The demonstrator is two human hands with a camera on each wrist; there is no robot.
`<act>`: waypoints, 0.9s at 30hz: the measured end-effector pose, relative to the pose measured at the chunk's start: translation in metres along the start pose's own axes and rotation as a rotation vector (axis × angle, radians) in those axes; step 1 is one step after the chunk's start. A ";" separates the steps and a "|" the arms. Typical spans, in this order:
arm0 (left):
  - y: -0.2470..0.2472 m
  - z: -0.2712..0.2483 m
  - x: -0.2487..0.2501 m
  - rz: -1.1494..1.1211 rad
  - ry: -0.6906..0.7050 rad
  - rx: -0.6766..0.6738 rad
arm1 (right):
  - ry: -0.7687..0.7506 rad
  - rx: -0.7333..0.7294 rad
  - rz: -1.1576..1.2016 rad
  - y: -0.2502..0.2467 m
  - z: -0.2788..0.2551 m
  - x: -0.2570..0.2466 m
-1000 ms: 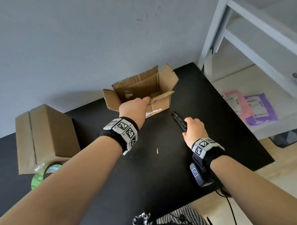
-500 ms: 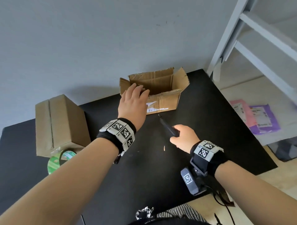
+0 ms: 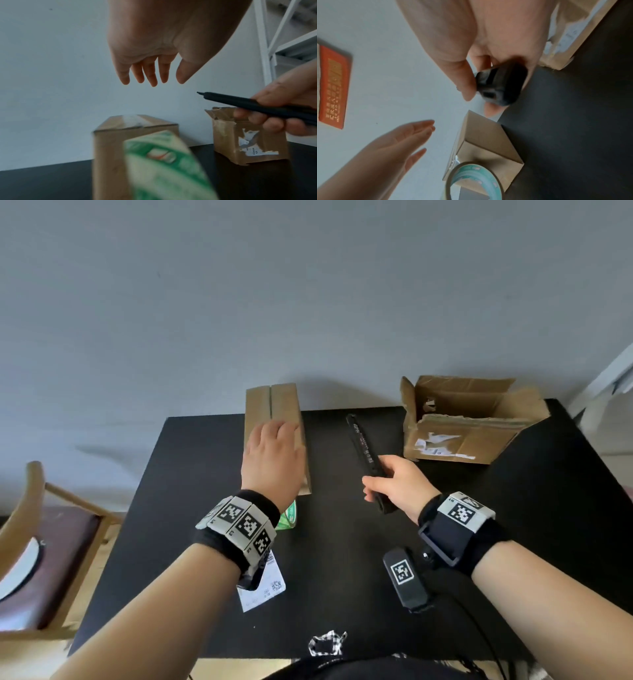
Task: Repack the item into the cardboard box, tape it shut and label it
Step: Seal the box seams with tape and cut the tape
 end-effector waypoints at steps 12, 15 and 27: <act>0.011 -0.049 -0.080 -0.527 -0.497 -0.290 | -0.158 -0.126 -0.175 0.081 -0.007 -0.037; 0.019 -0.049 -0.084 -0.696 -0.527 -0.293 | -0.166 -0.134 -0.214 0.087 -0.005 -0.041; 0.032 -0.045 -0.071 -1.004 -0.705 -0.222 | -0.300 -0.045 -0.428 0.093 0.029 -0.060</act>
Point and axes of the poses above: each hand's wrist, its own z-axis towards the middle knuckle, its own y-axis out of the palm, x = y × z, the point moved 2 cm from there along z, towards the middle knuckle, and after that the axes turned 7 degrees about y, right-handed, at the moved point
